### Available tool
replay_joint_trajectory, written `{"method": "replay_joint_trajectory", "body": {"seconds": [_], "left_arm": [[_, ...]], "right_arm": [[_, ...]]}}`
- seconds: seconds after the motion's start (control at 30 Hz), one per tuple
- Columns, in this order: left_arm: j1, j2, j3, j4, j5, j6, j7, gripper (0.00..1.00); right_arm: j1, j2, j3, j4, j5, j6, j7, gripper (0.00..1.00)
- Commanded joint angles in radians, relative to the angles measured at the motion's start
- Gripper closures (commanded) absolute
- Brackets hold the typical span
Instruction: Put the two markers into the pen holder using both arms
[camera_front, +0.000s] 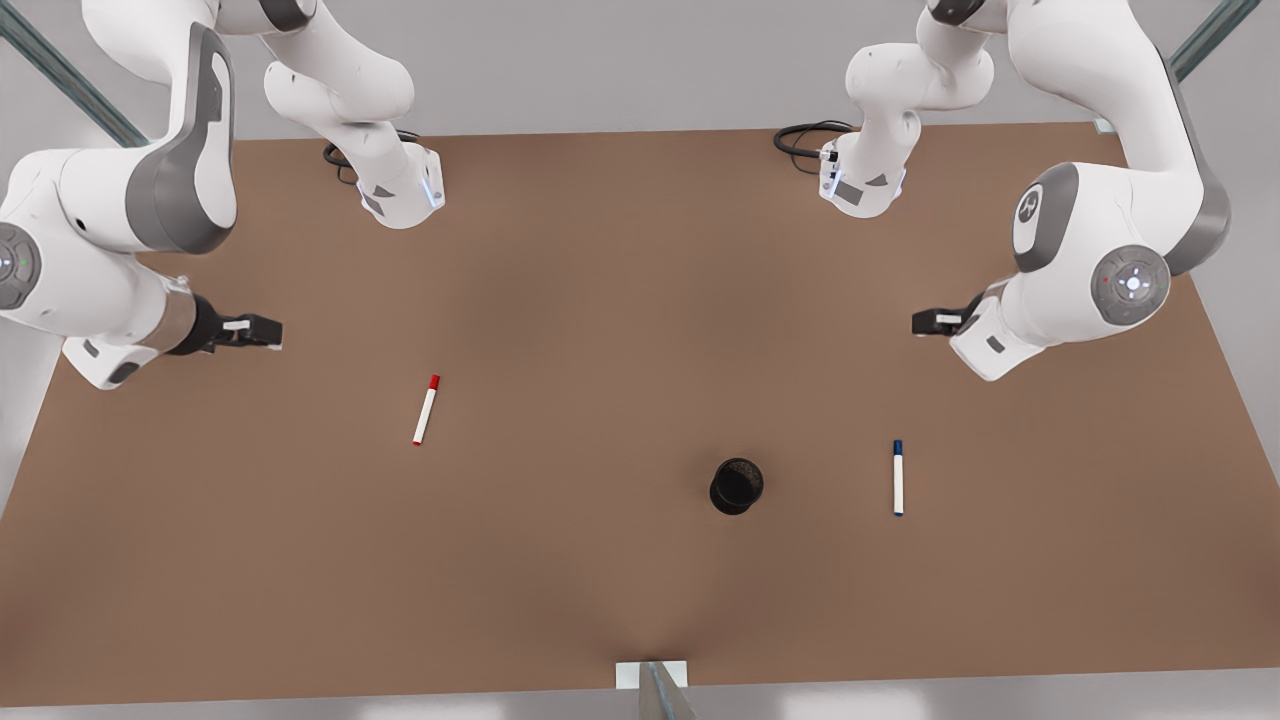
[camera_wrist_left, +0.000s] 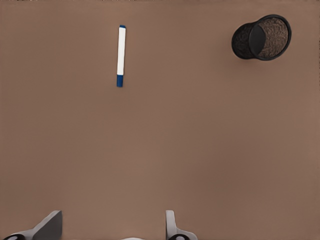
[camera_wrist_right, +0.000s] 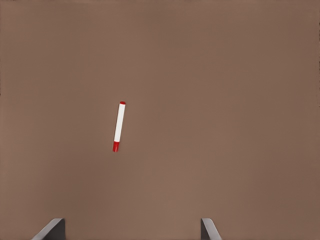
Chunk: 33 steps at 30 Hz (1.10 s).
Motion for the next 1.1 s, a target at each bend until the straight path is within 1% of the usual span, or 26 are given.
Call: {"method": "replay_joint_trajectory", "body": {"seconds": [0.0,0.07,0.1,0.13,0.17,0.2,0.27,0.3,0.33,0.37,0.4,0.5,0.63,0.73,0.8,0.87,0.93,1.03,1.07], "left_arm": [[0.0,-0.001,0.0,0.0,0.0,0.041,-0.029,0.0],[0.0,0.007,0.0,0.0,0.0,0.045,-0.029,0.0],[0.0,0.1,0.0,0.032,0.006,0.122,-0.027,0.0],[0.0,0.184,0.0,0.056,0.007,0.203,-0.026,0.0],[0.0,0.296,0.0,0.106,0.007,0.307,-0.024,0.0],[-0.005,0.372,0.0,0.099,0.012,0.467,-0.023,0.0],[-0.005,0.491,0.0,0.097,0.079,0.679,-0.026,0.0],[0.0,0.505,0.003,0.082,0.079,0.702,-0.026,0.0],[0.009,0.508,0.004,0.019,0.078,0.782,-0.029,0.0],[0.009,0.519,0.014,0.011,0.079,0.794,-0.034,0.0],[0.011,0.533,0.021,0.002,0.079,0.802,-0.032,0.0],[0.015,0.547,0.026,-0.03,0.081,0.866,-0.027,0.0],[0.032,0.554,0.046,-0.059,0.084,0.868,-0.024,0.0],[0.034,0.554,0.046,-0.066,0.084,0.868,-0.003,0.0],[0.034,0.559,0.046,-0.067,0.084,0.868,-0.003,0.0],[0.034,0.565,0.046,-0.067,0.081,0.869,0.078,0.0],[0.034,0.581,0.046,-0.069,0.078,0.887,0.077,0.19],[0.032,0.584,0.046,-0.079,0.076,0.887,0.074,0.21],[0.032,0.584,0.046,-0.079,0.076,0.887,0.074,0.29]], "right_arm": [[0.0,-0.003,0.0,-0.003,0.002,0.044,-0.011,0.0],[0.0,0.0,0.0,-0.018,0.005,0.044,-0.011,0.0],[0.014,0.003,0.006,-0.076,0.004,0.071,-0.006,0.0],[0.035,0.006,0.008,-0.151,0.005,0.151,0.01,0.0],[0.075,0.007,0.009,-0.243,0.005,0.272,0.087,0.0],[0.097,0.021,0.009,-0.286,0.005,0.343,0.158,0.0],[0.12,0.035,0.009,-0.375,0.007,0.482,0.224,0.0],[0.118,0.026,0.009,-0.43,0.009,0.545,0.225,0.0],[0.118,0.011,0.011,-0.492,0.012,0.61,0.262,0.0],[0.115,0.012,0.009,-0.542,0.028,0.681,0.308,0.01],[0.115,0.012,0.009,-0.61,0.03,0.783,0.336,0.0],[0.121,0.026,0.009,-0.702,0.03,0.907,0.396,0.0],[0.144,0.13,0.011,-0.716,0.029,0.995,0.437,0.0],[0.158,0.159,0.009,-0.727,0.03,1.015,0.449,0.0],[0.158,0.213,0.011,-0.724,0.029,1.062,0.451,0.0],[0.16,0.234,0.009,-0.725,0.027,1.088,0.451,0.0],[0.158,0.256,0.009,-0.727,0.022,1.097,0.449,0.0],[0.158,0.288,0.011,-0.724,0.018,1.104,0.431,0.0],[0.158,0.293,0.011,-0.724,0.016,1.104,0.429,0.0]]}}
